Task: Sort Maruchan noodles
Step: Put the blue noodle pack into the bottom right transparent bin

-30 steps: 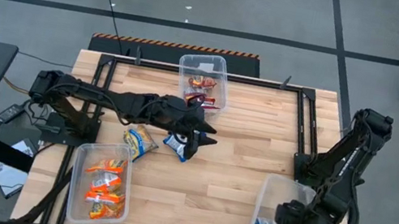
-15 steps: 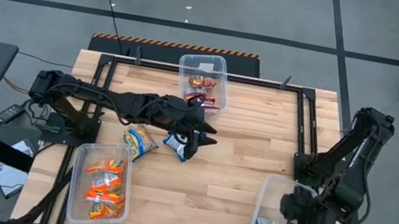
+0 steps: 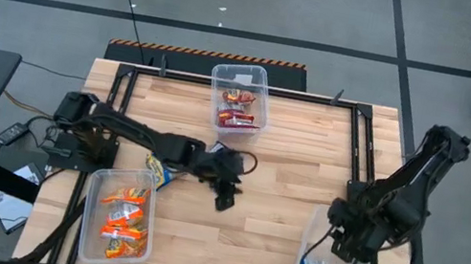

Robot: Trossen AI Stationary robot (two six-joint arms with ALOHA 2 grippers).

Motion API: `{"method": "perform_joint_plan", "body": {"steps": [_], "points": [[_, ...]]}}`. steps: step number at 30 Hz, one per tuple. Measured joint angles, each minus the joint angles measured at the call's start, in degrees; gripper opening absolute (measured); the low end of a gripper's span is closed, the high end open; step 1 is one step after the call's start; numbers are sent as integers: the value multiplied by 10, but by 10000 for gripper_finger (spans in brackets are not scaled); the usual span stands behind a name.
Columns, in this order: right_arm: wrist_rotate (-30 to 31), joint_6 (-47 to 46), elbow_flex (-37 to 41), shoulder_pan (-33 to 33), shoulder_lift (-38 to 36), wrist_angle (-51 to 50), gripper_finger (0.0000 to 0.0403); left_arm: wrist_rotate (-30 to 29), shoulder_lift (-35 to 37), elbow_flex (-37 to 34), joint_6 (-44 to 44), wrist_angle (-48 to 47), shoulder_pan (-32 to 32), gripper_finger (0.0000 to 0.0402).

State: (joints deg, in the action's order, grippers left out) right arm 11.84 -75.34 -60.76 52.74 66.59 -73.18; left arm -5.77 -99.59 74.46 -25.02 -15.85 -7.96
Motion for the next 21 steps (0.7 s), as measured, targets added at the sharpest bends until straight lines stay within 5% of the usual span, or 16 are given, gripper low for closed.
{"method": "perform_joint_plan", "body": {"steps": [10,17,21], "points": [[-7,-12,-126,-9,-48,-7,203,-61,-21,0,-157,-155,21,152],[133,10,-215,-9,-52,-10,203,-102,-30,-11,-245,-194,62,162],[156,16,-227,-14,-52,-11,203,-151,-28,-10,-263,-175,62,176]]}}
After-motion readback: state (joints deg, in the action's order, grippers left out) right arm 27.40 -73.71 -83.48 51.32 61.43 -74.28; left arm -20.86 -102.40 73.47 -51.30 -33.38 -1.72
